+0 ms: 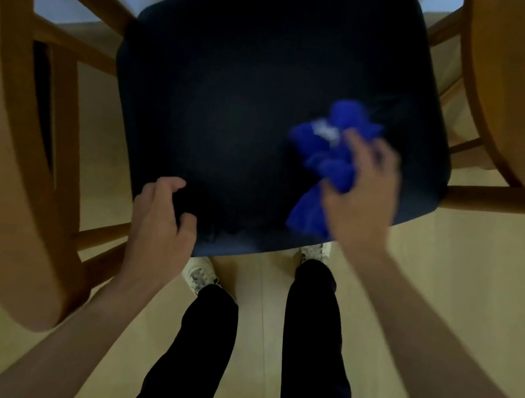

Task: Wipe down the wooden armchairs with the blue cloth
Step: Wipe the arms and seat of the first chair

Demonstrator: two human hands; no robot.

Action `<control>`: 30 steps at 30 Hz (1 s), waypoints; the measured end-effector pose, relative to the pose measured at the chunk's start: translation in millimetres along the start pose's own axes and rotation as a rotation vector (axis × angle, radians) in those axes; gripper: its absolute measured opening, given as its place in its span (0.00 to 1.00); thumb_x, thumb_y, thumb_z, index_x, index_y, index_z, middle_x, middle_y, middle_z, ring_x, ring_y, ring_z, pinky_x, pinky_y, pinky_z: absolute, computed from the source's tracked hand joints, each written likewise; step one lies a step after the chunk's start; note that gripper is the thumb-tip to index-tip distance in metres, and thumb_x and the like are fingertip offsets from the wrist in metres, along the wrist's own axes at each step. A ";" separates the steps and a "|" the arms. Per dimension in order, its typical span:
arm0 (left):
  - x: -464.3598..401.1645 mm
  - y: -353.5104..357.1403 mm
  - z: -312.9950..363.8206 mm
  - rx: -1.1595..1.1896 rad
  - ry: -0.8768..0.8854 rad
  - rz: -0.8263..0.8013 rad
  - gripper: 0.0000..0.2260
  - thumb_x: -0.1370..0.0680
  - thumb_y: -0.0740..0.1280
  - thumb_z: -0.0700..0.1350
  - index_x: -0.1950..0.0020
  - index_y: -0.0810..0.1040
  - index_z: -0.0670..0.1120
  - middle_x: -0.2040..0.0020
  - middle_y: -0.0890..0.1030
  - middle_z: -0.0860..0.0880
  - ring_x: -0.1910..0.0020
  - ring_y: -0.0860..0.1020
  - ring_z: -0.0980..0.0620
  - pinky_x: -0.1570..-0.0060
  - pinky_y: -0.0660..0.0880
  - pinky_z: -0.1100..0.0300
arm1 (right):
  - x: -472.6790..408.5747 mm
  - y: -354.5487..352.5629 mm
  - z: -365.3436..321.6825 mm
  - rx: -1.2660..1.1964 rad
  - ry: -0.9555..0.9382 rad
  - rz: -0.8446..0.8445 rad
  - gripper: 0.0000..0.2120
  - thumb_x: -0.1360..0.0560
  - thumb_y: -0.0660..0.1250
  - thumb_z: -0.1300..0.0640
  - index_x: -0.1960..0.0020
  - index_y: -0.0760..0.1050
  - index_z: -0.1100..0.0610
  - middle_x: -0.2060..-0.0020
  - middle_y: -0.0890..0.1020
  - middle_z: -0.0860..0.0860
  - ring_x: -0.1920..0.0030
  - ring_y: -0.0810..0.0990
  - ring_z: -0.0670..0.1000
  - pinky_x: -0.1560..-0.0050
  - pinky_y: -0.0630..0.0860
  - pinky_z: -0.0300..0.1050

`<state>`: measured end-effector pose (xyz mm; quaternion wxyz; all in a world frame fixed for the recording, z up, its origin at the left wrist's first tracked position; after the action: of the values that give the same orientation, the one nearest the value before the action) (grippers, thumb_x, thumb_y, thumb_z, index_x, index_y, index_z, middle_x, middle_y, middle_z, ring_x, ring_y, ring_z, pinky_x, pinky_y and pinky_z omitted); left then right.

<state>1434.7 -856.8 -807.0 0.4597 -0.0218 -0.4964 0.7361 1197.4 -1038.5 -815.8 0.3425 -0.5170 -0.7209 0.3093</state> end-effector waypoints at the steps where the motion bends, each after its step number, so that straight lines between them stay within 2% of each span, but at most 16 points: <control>1: -1.4 3.5 3.9 -0.007 0.009 -0.009 0.18 0.24 0.65 0.37 0.35 0.68 0.45 0.40 0.71 0.46 0.40 0.68 0.51 0.44 0.64 0.59 | -19.3 -21.8 20.5 0.035 0.075 0.083 0.35 0.29 0.72 0.56 0.25 0.63 0.49 0.27 0.62 0.57 0.31 0.66 0.59 0.34 0.64 0.45; 4: -5.2 7.8 15.4 -0.010 0.035 -0.013 0.19 0.25 0.65 0.38 0.35 0.68 0.46 0.40 0.71 0.47 0.40 0.68 0.50 0.44 0.64 0.59 | -64.8 -43.9 60.0 0.050 0.301 0.161 0.37 0.26 0.70 0.52 0.22 0.55 0.49 0.25 0.58 0.58 0.29 0.65 0.61 0.31 0.66 0.53; 6: -7.5 6.2 23.1 -0.011 0.039 0.005 0.19 0.25 0.66 0.38 0.35 0.68 0.47 0.40 0.71 0.47 0.40 0.68 0.51 0.45 0.64 0.59 | -76.7 -34.3 62.3 0.039 0.392 0.157 0.35 0.26 0.70 0.52 0.24 0.57 0.47 0.25 0.59 0.58 0.30 0.66 0.61 0.32 0.68 0.55; 7: -8.4 5.4 26.8 -0.006 0.036 0.013 0.19 0.24 0.66 0.39 0.35 0.68 0.47 0.40 0.71 0.48 0.40 0.67 0.52 0.45 0.64 0.60 | -78.0 -27.0 54.4 0.033 0.379 0.155 0.34 0.27 0.70 0.52 0.24 0.60 0.47 0.26 0.61 0.58 0.31 0.67 0.61 0.33 0.68 0.54; 9: -10.0 2.7 32.4 0.005 0.019 0.027 0.19 0.24 0.66 0.39 0.34 0.68 0.47 0.40 0.70 0.48 0.40 0.68 0.52 0.45 0.65 0.60 | -66.0 -1.2 20.2 0.009 0.235 0.084 0.33 0.29 0.71 0.54 0.26 0.65 0.48 0.28 0.65 0.57 0.34 0.70 0.61 0.35 0.68 0.52; 13: -15.1 4.2 48.9 0.009 -0.004 0.018 0.18 0.24 0.64 0.36 0.35 0.69 0.46 0.39 0.71 0.47 0.40 0.69 0.49 0.43 0.66 0.57 | 11.7 76.2 -58.7 -0.082 -0.113 -0.310 0.34 0.32 0.72 0.56 0.28 0.68 0.46 0.26 0.63 0.54 0.38 0.71 0.61 0.37 0.69 0.51; 14: -17.0 3.6 52.3 0.018 -0.019 0.029 0.18 0.24 0.63 0.35 0.36 0.69 0.46 0.40 0.71 0.47 0.40 0.69 0.49 0.43 0.67 0.56 | 29.6 88.3 -68.0 -0.100 -0.148 -0.401 0.34 0.32 0.72 0.56 0.28 0.67 0.45 0.25 0.61 0.51 0.39 0.69 0.59 0.38 0.71 0.52; 16: -20.6 3.2 58.0 0.040 -0.047 0.060 0.18 0.24 0.62 0.33 0.36 0.69 0.46 0.39 0.71 0.47 0.40 0.69 0.50 0.44 0.66 0.58 | 40.6 90.7 -66.9 -0.149 -0.170 -0.468 0.34 0.30 0.72 0.57 0.27 0.67 0.44 0.26 0.61 0.48 0.40 0.69 0.57 0.39 0.72 0.51; 17: -22.1 4.8 60.7 0.054 -0.063 0.066 0.18 0.23 0.62 0.33 0.35 0.69 0.47 0.39 0.70 0.48 0.39 0.69 0.50 0.43 0.65 0.58 | 34.3 80.6 -61.1 -0.171 -0.177 -0.449 0.34 0.31 0.72 0.58 0.28 0.68 0.44 0.26 0.63 0.48 0.40 0.69 0.56 0.38 0.71 0.51; 19: -25.7 11.7 70.1 0.085 -0.060 0.063 0.17 0.23 0.62 0.34 0.35 0.69 0.48 0.41 0.69 0.51 0.39 0.69 0.51 0.43 0.65 0.59 | 4.7 45.6 -37.8 -0.166 -0.145 -0.298 0.35 0.32 0.71 0.60 0.27 0.68 0.46 0.27 0.65 0.51 0.37 0.70 0.58 0.35 0.67 0.50; 21: -29.6 18.3 81.8 0.110 -0.024 0.062 0.16 0.22 0.62 0.36 0.36 0.68 0.49 0.42 0.69 0.53 0.40 0.69 0.51 0.43 0.65 0.58 | -37.5 0.4 8.3 -0.138 0.048 -0.055 0.37 0.31 0.71 0.61 0.25 0.63 0.45 0.26 0.63 0.53 0.33 0.67 0.59 0.32 0.65 0.51; 23: -34.3 22.7 90.4 0.113 -0.002 0.064 0.17 0.23 0.62 0.37 0.35 0.68 0.50 0.41 0.69 0.53 0.40 0.69 0.52 0.41 0.65 0.58 | -73.9 -32.4 54.8 -0.089 0.294 0.123 0.37 0.26 0.70 0.58 0.23 0.56 0.44 0.24 0.59 0.55 0.28 0.62 0.61 0.29 0.64 0.57; 25: -38.0 23.2 96.9 0.122 0.023 0.067 0.19 0.23 0.63 0.38 0.34 0.68 0.51 0.40 0.70 0.53 0.40 0.69 0.53 0.41 0.65 0.59 | -99.3 -37.3 75.6 -0.019 0.486 0.153 0.37 0.23 0.67 0.54 0.21 0.51 0.47 0.23 0.56 0.58 0.25 0.57 0.64 0.28 0.62 0.62; 27: -40.3 20.3 100.3 0.114 0.040 0.072 0.20 0.23 0.64 0.39 0.33 0.67 0.52 0.40 0.69 0.55 0.40 0.69 0.54 0.43 0.65 0.59 | -110.5 -27.5 70.0 -0.029 0.602 0.169 0.37 0.23 0.67 0.53 0.21 0.50 0.49 0.22 0.53 0.58 0.26 0.58 0.64 0.29 0.64 0.60; 28: -39.7 18.9 101.0 0.104 0.043 0.075 0.20 0.23 0.64 0.39 0.33 0.67 0.52 0.40 0.69 0.55 0.40 0.69 0.54 0.43 0.66 0.59 | -113.8 -21.4 59.2 -0.067 0.602 0.180 0.37 0.24 0.68 0.53 0.21 0.52 0.48 0.22 0.54 0.57 0.27 0.60 0.63 0.30 0.65 0.57; 30: -37.8 18.2 99.2 0.086 0.033 0.081 0.20 0.23 0.65 0.39 0.32 0.67 0.51 0.39 0.70 0.54 0.39 0.69 0.53 0.42 0.66 0.59 | -123.0 -3.7 22.8 -0.085 0.417 0.133 0.36 0.26 0.69 0.54 0.22 0.57 0.49 0.22 0.56 0.56 0.28 0.62 0.60 0.32 0.62 0.51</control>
<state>1396.1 -955.3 -786.6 0.4383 -0.0343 -0.4552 0.7743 1205.3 -1159.4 -847.2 0.4409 -0.6303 -0.6111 0.1867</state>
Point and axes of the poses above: each hand's wrist, its own x-axis away from the middle knuckle, its own y-axis out of the palm, z = x × y, the point moved 10 cm from there along -x, towards the middle knuckle
